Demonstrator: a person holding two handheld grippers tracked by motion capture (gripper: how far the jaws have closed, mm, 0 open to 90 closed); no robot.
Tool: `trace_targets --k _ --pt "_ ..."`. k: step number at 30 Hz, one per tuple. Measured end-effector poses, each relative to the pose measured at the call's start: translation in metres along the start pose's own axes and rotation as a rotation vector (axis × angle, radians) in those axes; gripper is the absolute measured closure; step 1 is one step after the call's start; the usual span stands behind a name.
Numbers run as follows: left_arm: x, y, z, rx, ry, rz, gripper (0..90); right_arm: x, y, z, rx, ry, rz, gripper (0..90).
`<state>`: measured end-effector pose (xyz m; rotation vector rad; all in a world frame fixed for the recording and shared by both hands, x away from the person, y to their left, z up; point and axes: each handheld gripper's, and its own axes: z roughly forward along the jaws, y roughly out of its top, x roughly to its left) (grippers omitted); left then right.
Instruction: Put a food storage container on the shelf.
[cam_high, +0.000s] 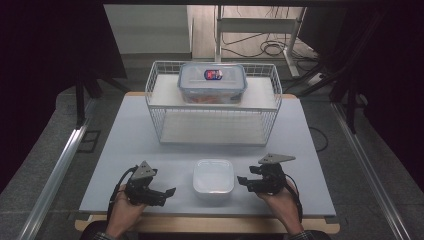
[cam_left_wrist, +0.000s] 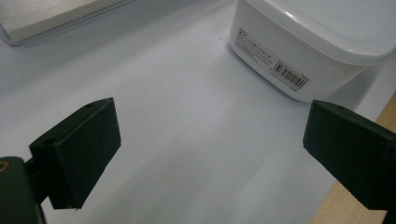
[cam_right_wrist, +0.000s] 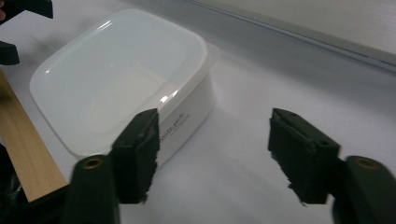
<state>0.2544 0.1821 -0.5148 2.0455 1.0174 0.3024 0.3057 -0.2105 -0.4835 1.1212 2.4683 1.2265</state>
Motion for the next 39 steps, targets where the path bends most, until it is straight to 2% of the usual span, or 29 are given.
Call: trace_targets --k 3,8,13,19,20,24,26,28,34,39 --pt "0.001 0.003 0.0 0.004 -0.016 -0.014 3.7 -0.001 0.0 0.0 -0.011 0.001 0.0 23.8" --pt "0.0 0.012 0.001 -0.011 -0.079 -0.041 6.0 0.0 0.002 0.0 -0.029 0.033 0.012 14.3" --pt "-0.008 0.028 0.009 -0.026 -0.113 -0.006 9.2 0.006 0.006 0.004 -0.016 0.047 -0.009 8.4" --pt "-0.014 0.043 0.02 -0.025 -0.126 0.022 10.6 0.015 0.01 0.008 0.008 0.061 -0.017 6.5" --pt "-0.016 0.048 0.024 -0.02 -0.143 0.026 10.6 0.017 0.013 0.008 0.005 0.064 -0.015 6.7" --pt "-0.02 0.057 0.034 -0.007 -0.171 0.032 10.5 0.019 0.018 0.01 0.018 0.054 -0.009 9.7" --pt "-0.023 0.06 0.038 0.003 -0.172 0.037 10.0 0.02 0.02 0.012 0.023 0.07 -0.008 11.4" --pt "-0.023 0.062 0.042 0.011 -0.178 0.038 9.9 0.022 0.021 0.015 0.027 0.06 -0.02 12.1" --pt "-0.022 0.06 0.056 0.033 -0.191 0.001 8.5 0.022 0.024 0.023 0.028 0.073 -0.013 12.7" --pt "-0.017 0.056 0.063 0.025 -0.26 -0.061 8.3 0.021 0.021 0.031 0.05 0.091 0.003 12.7"
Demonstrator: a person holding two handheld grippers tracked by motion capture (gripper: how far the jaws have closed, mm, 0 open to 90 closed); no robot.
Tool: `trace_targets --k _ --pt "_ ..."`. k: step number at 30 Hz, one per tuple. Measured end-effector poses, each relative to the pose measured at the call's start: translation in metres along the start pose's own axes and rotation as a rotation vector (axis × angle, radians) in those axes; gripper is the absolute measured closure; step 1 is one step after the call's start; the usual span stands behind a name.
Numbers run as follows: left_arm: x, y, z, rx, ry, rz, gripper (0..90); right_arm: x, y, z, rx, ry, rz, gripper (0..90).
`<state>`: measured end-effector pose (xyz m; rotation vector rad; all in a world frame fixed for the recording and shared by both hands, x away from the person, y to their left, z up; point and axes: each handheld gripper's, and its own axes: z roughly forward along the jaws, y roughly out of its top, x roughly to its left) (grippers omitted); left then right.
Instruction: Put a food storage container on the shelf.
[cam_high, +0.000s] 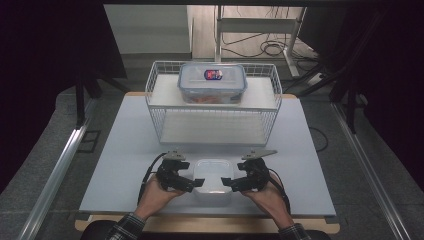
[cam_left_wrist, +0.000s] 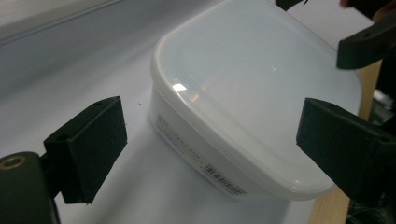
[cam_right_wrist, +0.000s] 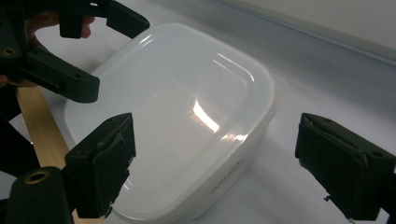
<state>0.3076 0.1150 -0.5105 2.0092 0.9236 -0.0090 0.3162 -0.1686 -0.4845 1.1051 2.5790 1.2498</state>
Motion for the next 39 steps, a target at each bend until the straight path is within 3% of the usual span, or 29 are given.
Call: trace_targets --k 3,5,8,12,15,17,21,25,28,31,39 --pt "0.002 -0.002 0.003 0.003 -0.063 -0.025 9.4 -0.001 -0.003 0.006 0.022 0.014 0.015 14.4" --pt "0.0 -0.003 0.004 0.008 -0.102 -0.03 15.6 -0.003 -0.003 0.006 0.029 0.049 0.048 20.9" --pt "-0.004 -0.003 0.0 0.019 -0.092 -0.039 19.3 -0.002 -0.004 0.004 0.043 0.074 0.084 24.8" --pt "-0.007 -0.006 -0.011 -0.004 -0.07 -0.04 38.3 -0.004 -0.007 -0.003 0.057 0.08 0.15 35.0" --pt "-0.011 -0.006 -0.015 -0.008 -0.053 -0.052 46.8 0.001 -0.009 -0.009 0.054 0.058 0.158 41.8" --pt "-0.013 -0.006 -0.017 -0.013 -0.047 -0.062 51.8 0.005 -0.008 -0.014 0.045 0.029 0.169 50.9" --pt "-0.016 -0.008 -0.022 -0.078 -0.018 -0.088 64.5 0.007 -0.008 -0.025 0.001 -0.009 0.179 64.9" --pt "-0.018 -0.01 -0.023 -0.104 -0.003 -0.108 67.8 0.007 -0.008 -0.027 -0.029 -0.019 0.19 68.2" --pt "-0.016 -0.011 -0.025 -0.126 -0.015 -0.132 72.7 0.006 -0.009 -0.029 -0.054 -0.014 0.202 73.1" --pt "-0.016 -0.011 -0.027 -0.137 -0.005 -0.125 79.2 0.006 -0.01 -0.032 -0.076 -0.025 0.199 78.1" --pt "-0.016 -0.009 -0.028 -0.14 0.02 -0.117 79.3 0.011 -0.01 -0.029 -0.102 -0.059 0.172 78.2"
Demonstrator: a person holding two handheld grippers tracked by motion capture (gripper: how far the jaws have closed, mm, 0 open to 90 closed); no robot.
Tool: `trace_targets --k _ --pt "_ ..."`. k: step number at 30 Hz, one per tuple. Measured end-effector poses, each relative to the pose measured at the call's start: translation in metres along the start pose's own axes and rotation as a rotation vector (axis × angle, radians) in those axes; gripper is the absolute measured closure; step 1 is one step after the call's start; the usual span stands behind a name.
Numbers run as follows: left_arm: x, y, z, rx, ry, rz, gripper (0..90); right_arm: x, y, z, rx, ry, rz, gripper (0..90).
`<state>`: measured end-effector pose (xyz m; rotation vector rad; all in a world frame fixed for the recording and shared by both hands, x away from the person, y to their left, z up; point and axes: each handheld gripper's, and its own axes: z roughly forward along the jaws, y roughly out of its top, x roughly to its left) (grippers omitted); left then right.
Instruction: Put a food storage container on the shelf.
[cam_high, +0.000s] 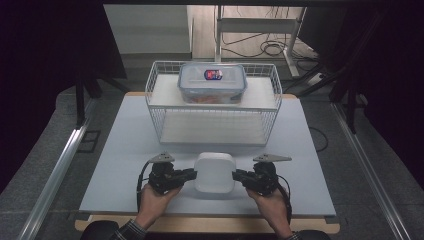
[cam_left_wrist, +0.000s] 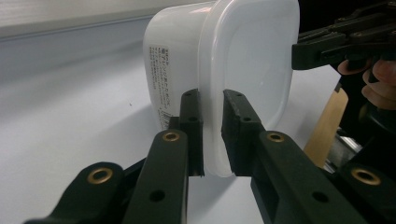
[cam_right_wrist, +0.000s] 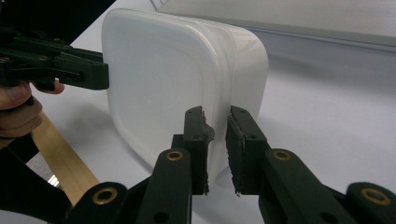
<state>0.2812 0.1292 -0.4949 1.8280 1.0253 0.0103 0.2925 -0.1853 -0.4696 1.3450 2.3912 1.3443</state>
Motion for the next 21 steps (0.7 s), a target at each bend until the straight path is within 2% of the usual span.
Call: trace_targets --k 11,21 --pt "-0.006 0.017 -0.015 -0.044 0.022 0.049 79.3 0.009 0.014 -0.009 -0.06 0.003 -0.042 78.2" --pt "-0.012 0.044 -0.027 -0.07 0.048 0.094 79.3 0.012 0.036 -0.017 -0.116 0.001 -0.073 78.2"
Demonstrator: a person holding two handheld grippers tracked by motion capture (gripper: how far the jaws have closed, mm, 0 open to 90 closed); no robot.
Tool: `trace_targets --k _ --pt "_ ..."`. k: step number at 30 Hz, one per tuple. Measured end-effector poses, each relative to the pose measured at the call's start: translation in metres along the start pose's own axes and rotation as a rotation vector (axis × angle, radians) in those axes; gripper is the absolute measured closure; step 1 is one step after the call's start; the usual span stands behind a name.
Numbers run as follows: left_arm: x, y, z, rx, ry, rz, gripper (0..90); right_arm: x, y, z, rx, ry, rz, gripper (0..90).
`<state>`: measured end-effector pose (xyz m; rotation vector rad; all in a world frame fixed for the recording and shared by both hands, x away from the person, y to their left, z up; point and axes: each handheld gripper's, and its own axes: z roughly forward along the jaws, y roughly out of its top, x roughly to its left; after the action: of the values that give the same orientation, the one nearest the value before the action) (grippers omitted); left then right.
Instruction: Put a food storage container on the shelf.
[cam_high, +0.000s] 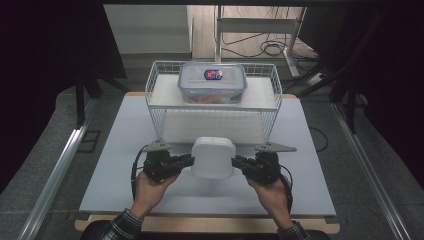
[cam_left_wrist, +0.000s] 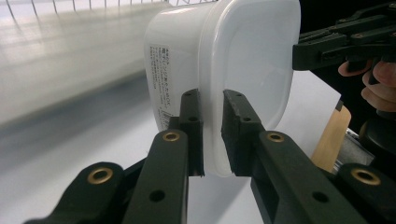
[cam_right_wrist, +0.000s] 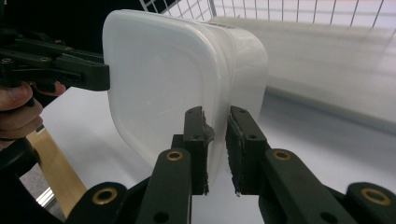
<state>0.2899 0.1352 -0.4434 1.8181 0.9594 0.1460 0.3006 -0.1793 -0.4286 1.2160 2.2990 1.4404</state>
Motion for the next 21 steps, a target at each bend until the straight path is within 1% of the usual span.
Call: trace_targets --k 9,20,21 --pt "0.001 0.022 -0.007 -0.017 0.015 0.025 79.3 0.001 0.02 -0.003 -0.032 -0.002 -0.02 78.1" --pt "0.003 0.053 -0.017 -0.036 0.033 0.048 79.3 0.001 0.051 -0.006 -0.063 0.001 -0.035 78.1" --pt "0.003 0.053 -0.017 -0.036 0.033 0.048 79.3 0.001 0.051 -0.006 -0.063 0.001 -0.035 78.1"
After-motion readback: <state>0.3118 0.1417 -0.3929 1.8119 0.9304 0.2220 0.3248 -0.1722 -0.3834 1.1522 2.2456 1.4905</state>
